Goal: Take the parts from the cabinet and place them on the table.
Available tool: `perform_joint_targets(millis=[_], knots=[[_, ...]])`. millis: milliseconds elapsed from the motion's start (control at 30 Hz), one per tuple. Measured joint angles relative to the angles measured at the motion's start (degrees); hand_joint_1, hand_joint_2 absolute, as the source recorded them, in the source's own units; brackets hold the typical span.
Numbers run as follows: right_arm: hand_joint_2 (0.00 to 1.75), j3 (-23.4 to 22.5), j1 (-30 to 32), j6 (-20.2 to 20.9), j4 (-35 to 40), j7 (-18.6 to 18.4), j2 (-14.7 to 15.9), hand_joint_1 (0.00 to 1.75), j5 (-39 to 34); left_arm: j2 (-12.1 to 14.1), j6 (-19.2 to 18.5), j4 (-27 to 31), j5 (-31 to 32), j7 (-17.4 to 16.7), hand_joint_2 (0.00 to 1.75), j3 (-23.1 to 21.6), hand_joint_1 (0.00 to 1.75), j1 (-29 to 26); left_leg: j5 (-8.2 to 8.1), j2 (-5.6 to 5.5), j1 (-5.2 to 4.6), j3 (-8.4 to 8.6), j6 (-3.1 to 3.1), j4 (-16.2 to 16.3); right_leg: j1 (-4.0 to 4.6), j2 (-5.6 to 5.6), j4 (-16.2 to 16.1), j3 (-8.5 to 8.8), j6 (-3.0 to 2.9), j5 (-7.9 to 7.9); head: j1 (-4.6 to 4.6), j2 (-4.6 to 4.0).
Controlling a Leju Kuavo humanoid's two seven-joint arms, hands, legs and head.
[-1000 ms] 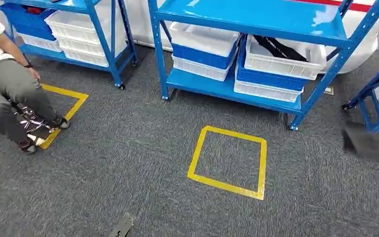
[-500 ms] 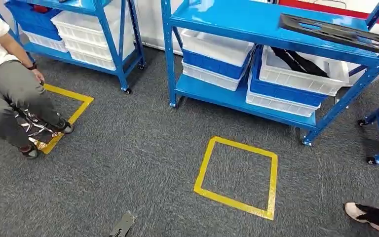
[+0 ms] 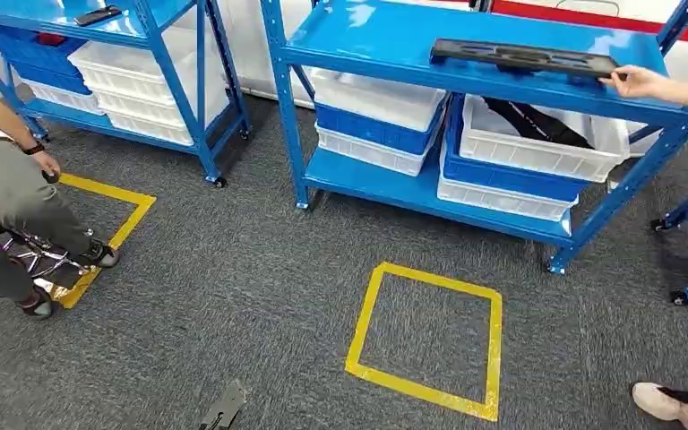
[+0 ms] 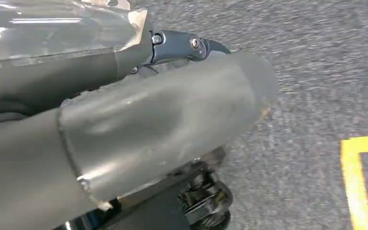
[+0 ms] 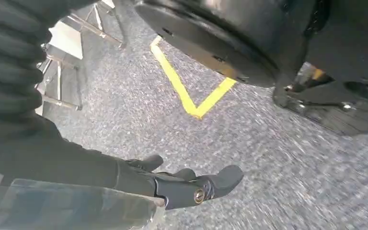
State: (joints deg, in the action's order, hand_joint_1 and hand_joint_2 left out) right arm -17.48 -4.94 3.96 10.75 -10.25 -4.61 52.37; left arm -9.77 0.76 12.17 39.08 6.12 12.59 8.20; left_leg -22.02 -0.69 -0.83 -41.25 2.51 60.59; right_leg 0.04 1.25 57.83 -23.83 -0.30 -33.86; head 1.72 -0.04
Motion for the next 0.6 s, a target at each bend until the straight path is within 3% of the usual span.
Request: perform_joint_targets(millis=[33, 133, 167, 200, 267, 300, 333, 367, 433, 467, 500, 533, 567, 600], knots=[[1.75, 0.0, -0.2, 0.0, 0.0, -0.1, 0.0, 0.0, 0.0, 0.0, -0.1, 0.0, 0.0, 0.0, 0.0, 0.0, 0.0, 0.0, -0.09, -0.77, 0.1, 0.53, 0.18, 0.1, 0.06, 0.27, -0.2, -0.33, 0.18, -0.8, 0.0, 0.0], [1.75, -0.6, -0.6, 0.0, 0.0, -0.6, 0.0, 0.0, -0.2, -0.1, -0.1, 0.0, 0.5, -0.2, 0.0, 0.0, 0.0, 0.6, 0.18, -0.26, 0.12, 1.49, 0.49, -0.7, 0.29, 0.69, -1.3, 0.38, 0.99, -1.4, 0.03, 0.0], [1.75, -0.9, -0.6, 0.0, 0.0, -0.7, 0.0, 0.0, -0.2, -0.1, -0.1, 0.0, 0.5, -0.2, 0.0, 0.1, 0.0, 0.7, 0.26, 0.07, 0.39, 2.1, 0.69, -1.4, -0.02, 0.13, -0.5, 0.4, 1.16, -1.87, -0.08, 0.0], [1.75, -1.0, -0.6, 0.0, 0.0, -0.7, 0.0, 0.0, -0.2, -0.1, -0.1, 0.0, 0.5, -0.3, 0.0, 0.1, 0.0, 0.8, -0.02, 0.39, 0.49, 2.58, 1.12, -1.9, 0.09, -0.34, 2.0, -0.85, 1.24, -2.84, -0.22, 0.0], [1.75, -1.3, -0.8, 0.2, 0.1, -0.7, 0.0, 0.0, -0.2, -0.3, -0.1, 0.0, 0.6, -0.4, 0.0, 0.1, 0.0, 0.9, -0.72, 1.24, 0.54, 3.2, 1.38, -2.0, -0.09, -0.45, 10.9, -6.38, 1.18, -6.06, -0.41, 0.0], [1.75, -1.5, -1.2, 0.4, 0.1, -0.7, 0.1, 0.0, -0.2, -0.3, -0.1, 0.0, 0.7, -0.5, 0.0, 0.1, 0.0, 0.8, -1.14, 1.78, 0.54, 3.56, 1.36, -2.0, -0.21, -0.47, 15.0, -9.09, 1.42, -6.88, -0.35, 0.0], [1.75, -1.7, -1.3, 0.6, 0.1, -0.7, 0.1, 0.0, -0.2, -0.3, -0.2, 0.0, 0.7, -0.5, 0.0, 0.1, 0.0, 0.9, -1.6, 2.25, 0.66, 4.08, 1.3, -2.0, -0.23, -0.53, 16.6, -10.53, 2.01, -6.37, -0.39, 0.0], [1.75, -1.9, -1.3, 0.6, 0.1, -0.6, 0.1, 0.0, -0.1, -0.3, -0.1, 0.0, 0.8, -0.5, 0.0, 0.1, 0.0, 0.9, -2.04, 2.55, 0.87, 4.7, 1.09, -1.9, -0.23, -0.56, 15.2, -10.31, 2.84, -4.78, -0.43, 0.0], [1.75, -2.2, -1.2, 0.6, 0.1, -0.6, 0.2, 0.0, 0.1, -0.4, 0.0, 0.0, 0.8, -0.5, 0.0, 0.2, 0.0, 0.9, -2.88, 3.28, 1.34, 6.03, 0.46, -1.9, -0.52, -1.64, 6.8, -7.32, 4.87, 0.96, -0.46, 0.0], [1.75, -2.3, -1.1, 0.6, 0.1, -0.6, 0.2, 0.0, 0.3, -0.5, 0.0, 0.0, 0.9, -0.5, 0.0, 0.2, 0.0, 0.9, -3.26, 3.61, 1.38, 6.56, 0.07, -1.8, -0.86, -3.7, 2.3, -5.93, 5.59, 3.62, -0.48, 0.0], [1.75, -2.3, -0.9, 0.7, 0.1, -0.6, 0.2, 0.0, 0.5, -0.4, 0.1, 0.0, 1.0, -0.5, 0.0, 0.2, 0.0, 0.8, -3.62, 3.94, 0.53, 6.83, -0.4, -1.5, -0.34, -6.82, 1.0, -6.11, 5.58, 3.53, -0.54, 0.0], [1.75, -2.4, -1.0, 1.3, 0.0, -0.6, 0.0, 0.0, 0.5, -0.2, 0.2, 0.0, 1.1, -0.5, 0.0, 0.2, 0.0, 0.8, -3.83, 4.54, 0.71, 6.59, -0.66, -1.3, -0.26, -6.1, 0.3, -5.97, 4.06, 3.53, -1.18, 0.0], [1.75, -2.6, -1.0, 1.5, 0.0, -0.4, -0.2, 0.0, 0.6, -0.1, 0.3, 0.0, 1.2, -0.6, 0.0, 0.3, 0.0, 0.7, -3.85, 5.22, 0.39, 6.66, -0.59, -1.4, -0.32, -5.39, 0.4, -6.05, 3.24, 3.72, -0.72, 0.0], [1.75, -2.7, -1.0, 1.5, 0.0, -0.4, -0.1, 0.0, 0.6, -0.1, 0.3, 0.0, 1.2, -0.5, 0.0, 0.4, 0.0, 0.7, -3.83, 6.02, 0.55, 6.86, -0.6, -1.5, -0.25, -4.53, 0.4, -6.03, 2.95, 3.8, -0.45, 0.0]])
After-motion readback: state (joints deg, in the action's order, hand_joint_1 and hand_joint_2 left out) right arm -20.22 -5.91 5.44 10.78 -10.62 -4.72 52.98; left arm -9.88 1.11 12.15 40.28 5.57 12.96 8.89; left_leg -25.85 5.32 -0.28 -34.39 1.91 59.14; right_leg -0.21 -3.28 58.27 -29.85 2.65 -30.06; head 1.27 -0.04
